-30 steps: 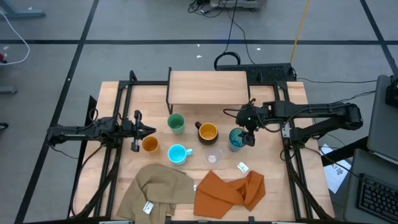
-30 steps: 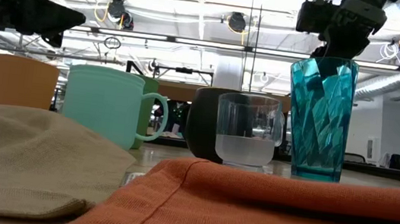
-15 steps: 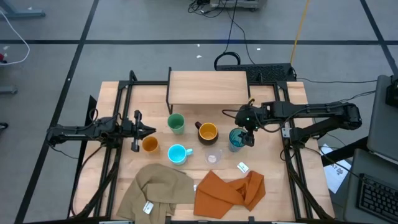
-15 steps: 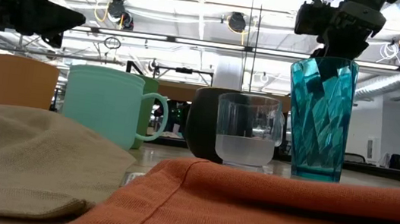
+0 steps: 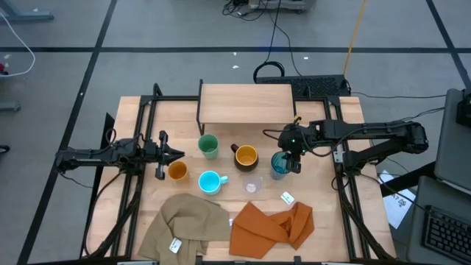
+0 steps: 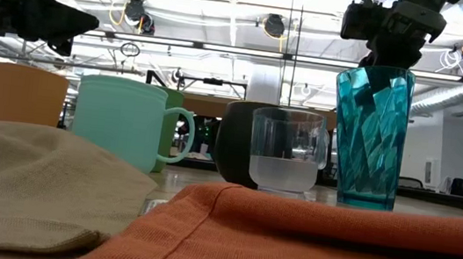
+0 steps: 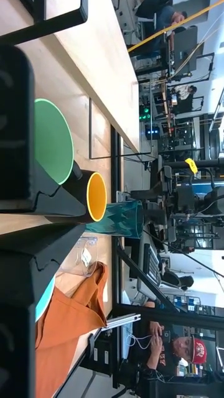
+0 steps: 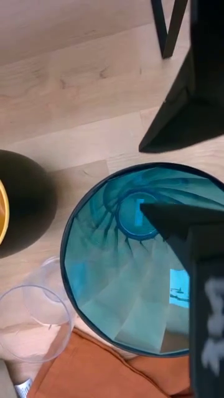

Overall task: Stack small to large cups/mugs on shelf
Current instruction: Put the blue cup on the shelf

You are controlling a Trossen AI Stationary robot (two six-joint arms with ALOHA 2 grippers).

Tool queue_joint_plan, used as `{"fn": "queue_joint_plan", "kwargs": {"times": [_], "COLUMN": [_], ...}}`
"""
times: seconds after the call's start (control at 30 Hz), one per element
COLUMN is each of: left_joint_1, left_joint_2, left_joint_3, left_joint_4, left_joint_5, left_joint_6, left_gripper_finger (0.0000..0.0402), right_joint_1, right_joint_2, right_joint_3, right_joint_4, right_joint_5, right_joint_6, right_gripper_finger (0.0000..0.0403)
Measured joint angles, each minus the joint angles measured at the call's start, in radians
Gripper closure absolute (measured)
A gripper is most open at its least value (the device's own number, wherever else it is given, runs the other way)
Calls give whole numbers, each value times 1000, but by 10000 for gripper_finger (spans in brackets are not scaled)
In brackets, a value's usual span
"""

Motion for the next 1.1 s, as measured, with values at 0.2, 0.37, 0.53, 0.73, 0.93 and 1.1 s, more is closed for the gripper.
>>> {"fn": "queue_joint_plan", "kwargs": {"times": [0.2, 0.37, 0.53, 0.73, 0.93, 1.1], "left_joint_1": [0, 0, 0, 0, 0, 0], "left_joint_2": [0, 0, 0, 0, 0, 0], "left_joint_3": [0, 0, 0, 0, 0, 0], "left_joint_4": [0, 0, 0, 0, 0, 0], "left_joint_5": [0, 0, 0, 0, 0, 0], "left_joint_6": [0, 0, 0, 0, 0, 0], "left_gripper_finger": [371, 371, 371, 371, 371, 371], "right_joint_1": [0, 0, 0, 0, 0, 0], "right_joint_2": [0, -1, -1, -1, -1, -1], "right_joint_3": [0, 0, 0, 0, 0, 0], "right_joint_4": [-2, -7, -8, -9, -9, -5], "right_joint_5": [0, -2, -2, -1, -1, -1], "right_joint_6": [0, 9, 31, 34, 34, 34], "right_gripper_finger": [365, 394, 398, 400, 401, 402]}}
